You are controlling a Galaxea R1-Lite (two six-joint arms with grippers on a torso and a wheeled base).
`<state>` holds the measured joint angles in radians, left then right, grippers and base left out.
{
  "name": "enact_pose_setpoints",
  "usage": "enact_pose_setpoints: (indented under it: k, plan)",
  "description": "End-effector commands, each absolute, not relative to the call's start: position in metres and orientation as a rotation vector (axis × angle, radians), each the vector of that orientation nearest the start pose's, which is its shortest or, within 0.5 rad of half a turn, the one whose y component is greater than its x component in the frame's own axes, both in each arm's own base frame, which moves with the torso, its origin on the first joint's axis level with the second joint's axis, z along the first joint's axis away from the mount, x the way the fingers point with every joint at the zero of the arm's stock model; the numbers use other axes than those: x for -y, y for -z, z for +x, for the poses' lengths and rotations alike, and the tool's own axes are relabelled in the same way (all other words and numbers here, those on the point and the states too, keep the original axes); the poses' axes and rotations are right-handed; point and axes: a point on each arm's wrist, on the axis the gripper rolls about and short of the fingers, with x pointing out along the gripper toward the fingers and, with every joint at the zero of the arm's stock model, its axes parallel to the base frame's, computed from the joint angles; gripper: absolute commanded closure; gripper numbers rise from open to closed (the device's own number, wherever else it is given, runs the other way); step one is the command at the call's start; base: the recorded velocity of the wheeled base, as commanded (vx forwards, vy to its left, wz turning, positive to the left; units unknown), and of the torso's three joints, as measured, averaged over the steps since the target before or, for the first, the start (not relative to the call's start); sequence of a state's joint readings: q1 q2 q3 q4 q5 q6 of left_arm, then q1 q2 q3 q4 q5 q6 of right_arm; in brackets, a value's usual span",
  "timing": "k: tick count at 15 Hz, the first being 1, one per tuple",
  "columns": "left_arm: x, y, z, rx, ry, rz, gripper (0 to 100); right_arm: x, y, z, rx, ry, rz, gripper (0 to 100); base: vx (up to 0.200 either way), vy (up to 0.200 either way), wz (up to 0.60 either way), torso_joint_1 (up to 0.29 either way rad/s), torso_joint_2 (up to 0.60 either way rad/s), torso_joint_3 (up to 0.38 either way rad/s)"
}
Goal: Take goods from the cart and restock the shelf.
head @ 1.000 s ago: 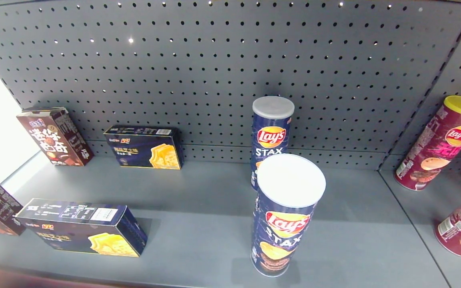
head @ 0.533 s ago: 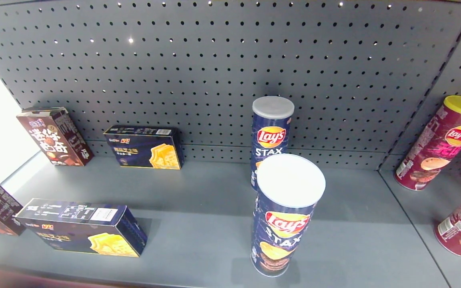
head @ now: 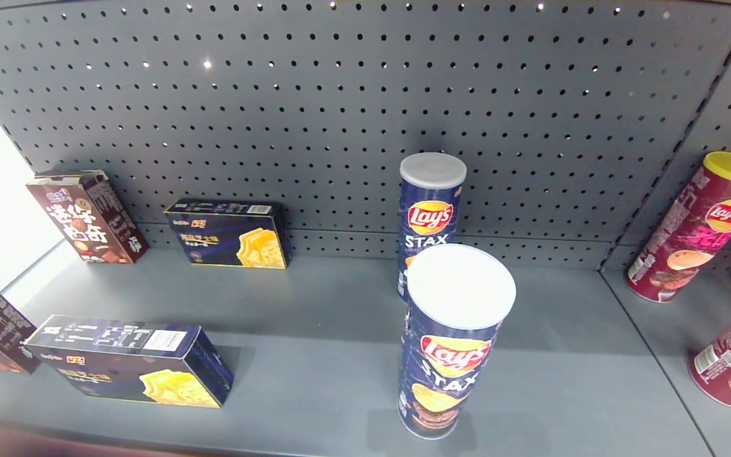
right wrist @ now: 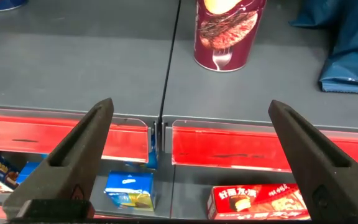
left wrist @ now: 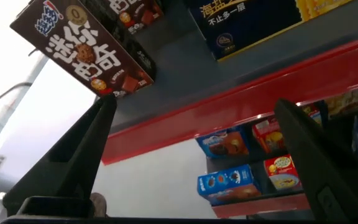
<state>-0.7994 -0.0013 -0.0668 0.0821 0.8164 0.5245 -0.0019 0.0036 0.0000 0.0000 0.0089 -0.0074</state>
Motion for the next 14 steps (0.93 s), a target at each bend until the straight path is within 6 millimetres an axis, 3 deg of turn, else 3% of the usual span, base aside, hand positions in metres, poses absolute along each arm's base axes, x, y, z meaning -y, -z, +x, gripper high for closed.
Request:
enact_pose_setpoints:
  k: [1, 9, 14]
  plan:
    - [-0.036, -0.083, -0.012, -0.017, 0.002, 0.57, 0, 0.0, -0.076, -0.022, -0.006, -0.008, -0.008, 0, 0.0, 0.0, 0.0, 0.0, 0.0, 0.0]
    - [-0.036, -0.083, -0.011, -0.011, 0.024, 0.547, 0, 0.0, -0.076, -0.022, -0.006, -0.008, -0.008, 0, 0.0, 0.0, 0.0, 0.0, 0.0, 0.0]
    - [-0.017, -0.088, -0.026, 0.02, 0.313, 0.382, 0, 0.0, -0.076, -0.022, -0.006, -0.008, -0.008, 0, 0.0, 0.0, 0.0, 0.0, 0.0, 0.0]
